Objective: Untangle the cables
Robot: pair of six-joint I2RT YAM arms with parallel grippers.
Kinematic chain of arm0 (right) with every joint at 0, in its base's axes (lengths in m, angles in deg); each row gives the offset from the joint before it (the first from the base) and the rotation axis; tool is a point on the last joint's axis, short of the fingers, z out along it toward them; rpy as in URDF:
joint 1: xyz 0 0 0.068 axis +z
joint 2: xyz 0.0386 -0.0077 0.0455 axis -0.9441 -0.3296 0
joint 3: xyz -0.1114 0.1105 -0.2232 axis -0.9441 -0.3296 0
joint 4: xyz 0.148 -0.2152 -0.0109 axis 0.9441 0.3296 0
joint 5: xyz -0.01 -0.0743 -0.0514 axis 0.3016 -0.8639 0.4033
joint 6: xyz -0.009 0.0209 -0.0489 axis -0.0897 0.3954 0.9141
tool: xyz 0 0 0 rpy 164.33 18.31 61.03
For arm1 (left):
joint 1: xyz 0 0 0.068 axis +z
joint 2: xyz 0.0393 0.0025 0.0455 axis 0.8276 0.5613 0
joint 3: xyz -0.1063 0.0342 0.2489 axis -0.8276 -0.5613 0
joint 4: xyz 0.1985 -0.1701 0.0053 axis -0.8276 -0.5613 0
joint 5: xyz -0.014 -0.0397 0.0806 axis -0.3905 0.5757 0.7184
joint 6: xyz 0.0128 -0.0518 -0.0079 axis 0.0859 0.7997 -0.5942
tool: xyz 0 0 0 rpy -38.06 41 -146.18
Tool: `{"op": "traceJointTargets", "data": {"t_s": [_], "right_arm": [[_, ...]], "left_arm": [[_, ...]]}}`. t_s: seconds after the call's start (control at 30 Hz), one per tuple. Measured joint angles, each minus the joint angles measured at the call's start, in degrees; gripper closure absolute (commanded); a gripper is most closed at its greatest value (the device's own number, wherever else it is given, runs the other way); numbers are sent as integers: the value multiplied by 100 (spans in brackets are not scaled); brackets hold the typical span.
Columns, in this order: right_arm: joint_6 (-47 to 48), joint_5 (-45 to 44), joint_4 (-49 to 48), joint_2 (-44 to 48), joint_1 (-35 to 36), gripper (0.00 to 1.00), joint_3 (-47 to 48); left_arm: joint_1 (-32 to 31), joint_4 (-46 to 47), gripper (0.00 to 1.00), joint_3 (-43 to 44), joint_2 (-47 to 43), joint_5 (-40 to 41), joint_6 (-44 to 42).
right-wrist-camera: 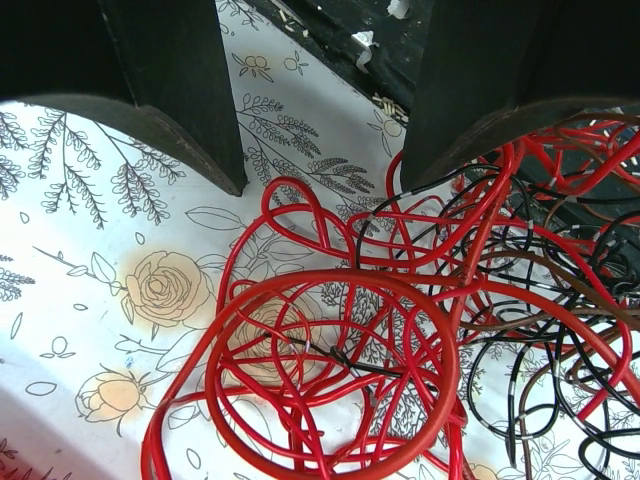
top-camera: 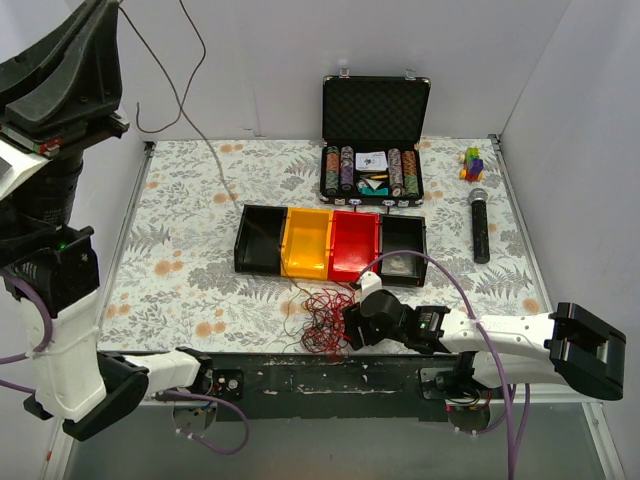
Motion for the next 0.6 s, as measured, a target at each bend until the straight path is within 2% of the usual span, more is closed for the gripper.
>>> {"op": "traceJointTargets", "data": {"t_s": [0.6], "right_arm": [[-57,-79,-345,-160,0,29,-44]], "left_arm": [[0,1998,100,249,608,260,-955]]}}
